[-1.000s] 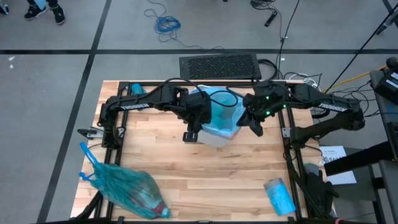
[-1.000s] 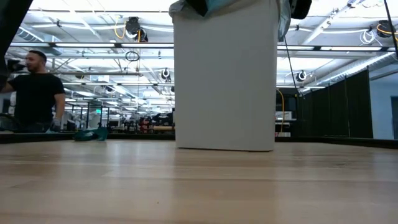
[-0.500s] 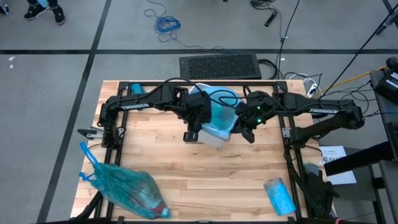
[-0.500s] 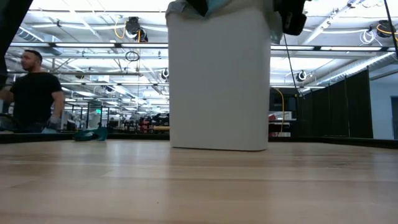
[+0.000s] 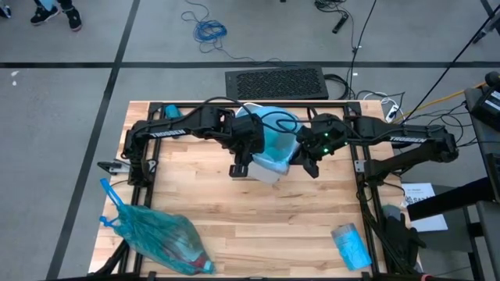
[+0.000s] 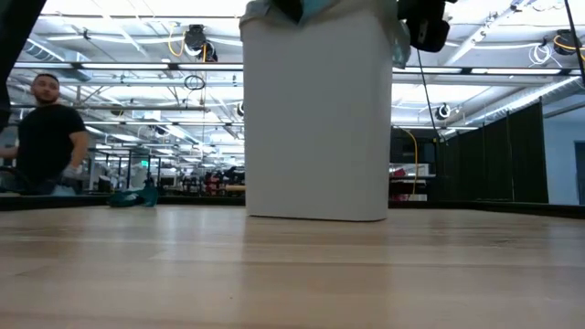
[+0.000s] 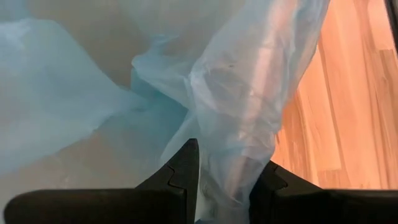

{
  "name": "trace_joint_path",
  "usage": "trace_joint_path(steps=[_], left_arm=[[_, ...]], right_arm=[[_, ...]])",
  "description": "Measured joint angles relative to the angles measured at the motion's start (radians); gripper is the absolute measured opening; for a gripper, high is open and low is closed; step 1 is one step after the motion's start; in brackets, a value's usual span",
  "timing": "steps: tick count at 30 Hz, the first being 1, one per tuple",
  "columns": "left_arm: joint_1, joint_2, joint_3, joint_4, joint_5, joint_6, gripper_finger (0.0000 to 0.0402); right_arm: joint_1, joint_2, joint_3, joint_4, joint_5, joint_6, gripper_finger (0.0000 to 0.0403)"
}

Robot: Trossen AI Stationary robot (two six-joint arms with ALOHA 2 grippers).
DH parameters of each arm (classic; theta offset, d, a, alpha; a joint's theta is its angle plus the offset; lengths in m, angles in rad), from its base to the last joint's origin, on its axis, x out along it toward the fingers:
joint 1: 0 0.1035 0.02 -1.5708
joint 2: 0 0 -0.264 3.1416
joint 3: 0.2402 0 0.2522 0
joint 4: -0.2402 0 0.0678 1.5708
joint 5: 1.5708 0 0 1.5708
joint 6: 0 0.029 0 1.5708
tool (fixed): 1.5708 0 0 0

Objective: Place trash/remove bag and relplace
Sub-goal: Insert the new blue trash bag into the white trash bin

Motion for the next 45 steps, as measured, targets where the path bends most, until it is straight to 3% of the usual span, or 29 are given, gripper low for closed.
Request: trace_joint_path(steps=[4, 10, 12, 18, 23, 27, 42, 45], left_arm=[[0.000, 0.002, 0.000, -0.009, -0.007, -0.006, 0.0083], [0.011, 0.003, 0.000, 0.000, -0.016, -0.008, 0.0013], [0.018, 0.003, 0.000, 0.014, -0.013, -0.026, 0.0009], [0.037, 0.002, 0.000, 0.053, 0.090, -0.076, 0.0082], [0.038, 0.000, 0.000, 0.056, 0.085, -0.112, 0.0156], [0.037, 0.000, 0.000, 0.079, 0.077, -0.140, 0.0189], [0.032, -0.135, 0.001, 0.072, 0.080, -0.218, 0.0202], [0.028, -0.165, 0.001, 0.034, 0.028, -0.221, 0.0201]], right_arm=[[0.001, -0.037, 0.004, -0.039, 0.000, 0.026, 0.0000], [0.002, -0.087, 0.074, -0.051, 0.013, 0.034, 0.0000], [0.002, -0.087, 0.106, -0.052, 0.046, 0.021, 0.0000], [-0.010, -0.068, 0.158, -0.051, 0.089, -0.018, 0.0000], [-0.024, -0.053, 0.158, -0.047, 0.087, -0.030, 0.0000], [-0.024, -0.036, 0.158, -0.029, 0.086, -0.037, 0.0000], [-0.067, 0.003, 0.158, 0.012, 0.082, -0.067, 0.0000], [-0.094, 0.005, 0.158, 0.010, 0.079, -0.070, 0.0000]])
